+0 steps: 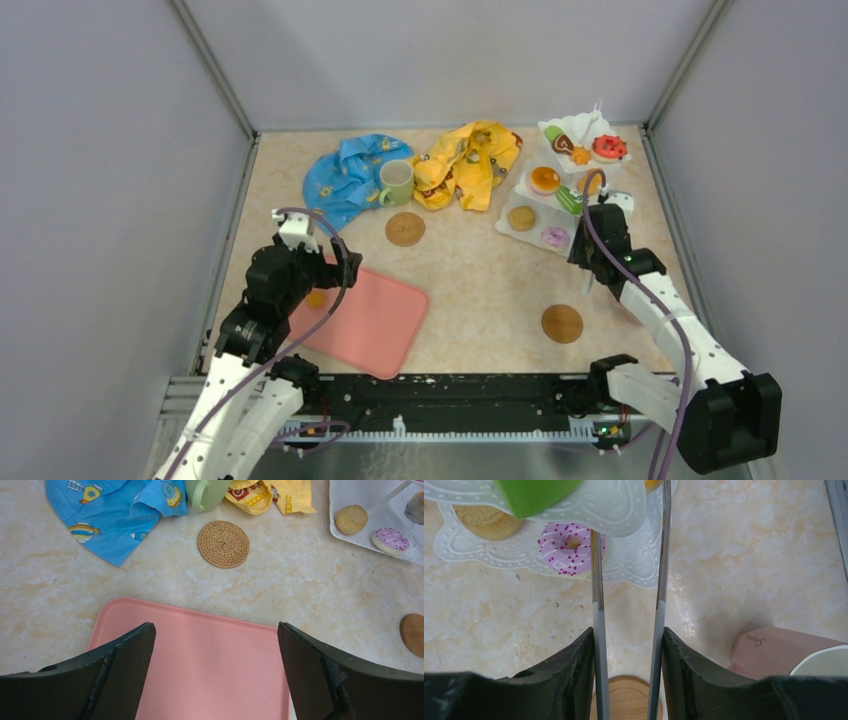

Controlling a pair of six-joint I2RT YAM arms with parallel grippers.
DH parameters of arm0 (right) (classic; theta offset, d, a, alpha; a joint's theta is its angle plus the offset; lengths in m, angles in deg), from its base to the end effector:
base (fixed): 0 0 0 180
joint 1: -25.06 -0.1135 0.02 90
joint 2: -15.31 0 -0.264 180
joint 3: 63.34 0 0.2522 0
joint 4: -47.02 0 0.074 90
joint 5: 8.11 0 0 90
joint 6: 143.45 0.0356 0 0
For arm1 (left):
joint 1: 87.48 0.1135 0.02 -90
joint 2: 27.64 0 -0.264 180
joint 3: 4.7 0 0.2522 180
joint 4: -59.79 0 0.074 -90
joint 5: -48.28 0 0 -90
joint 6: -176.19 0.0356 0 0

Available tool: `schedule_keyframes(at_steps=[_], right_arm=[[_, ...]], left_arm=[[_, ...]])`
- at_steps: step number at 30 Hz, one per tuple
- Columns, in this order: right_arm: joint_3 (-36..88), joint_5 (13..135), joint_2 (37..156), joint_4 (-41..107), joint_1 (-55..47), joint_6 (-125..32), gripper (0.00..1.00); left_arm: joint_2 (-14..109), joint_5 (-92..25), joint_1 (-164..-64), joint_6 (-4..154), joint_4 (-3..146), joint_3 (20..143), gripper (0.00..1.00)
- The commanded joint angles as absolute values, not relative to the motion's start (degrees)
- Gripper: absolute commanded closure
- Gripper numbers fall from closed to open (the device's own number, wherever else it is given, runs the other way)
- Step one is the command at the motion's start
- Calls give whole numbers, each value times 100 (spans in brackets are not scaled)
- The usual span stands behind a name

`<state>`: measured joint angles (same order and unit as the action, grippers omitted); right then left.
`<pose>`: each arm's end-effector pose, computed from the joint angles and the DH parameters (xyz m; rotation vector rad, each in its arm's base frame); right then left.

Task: Serve the afternoon tea
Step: Place the desert on the desert table.

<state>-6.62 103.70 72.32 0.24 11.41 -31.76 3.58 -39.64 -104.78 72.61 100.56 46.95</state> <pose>0.1988 0.0347 0.2553 0.3374 2.2983 -0.1488 0.1269 -0.0409 0.3003 0.0877 1.9437 -0.3944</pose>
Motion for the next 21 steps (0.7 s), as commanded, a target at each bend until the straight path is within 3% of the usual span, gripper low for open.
schedule_keyframes(at_steps=[1, 9, 14, 21], right_arm=[[-726, 10311, 7353, 813, 1288, -3405, 60], [-973, 10074, 7442, 1407, 1425, -3618, 58], [-977, 10031, 7553, 1282, 1477, -3521, 51], [-683, 10008, 7338, 627, 1478, -3528, 49]], left_arm=[[276, -4008, -10497, 7310, 9858, 4709, 1], [274, -4011, -10501, 7319, 9855, 4712, 1], [259, -4025, -10505, 7316, 9861, 4717, 1], [224, -4033, -10514, 7310, 9877, 4712, 1]])
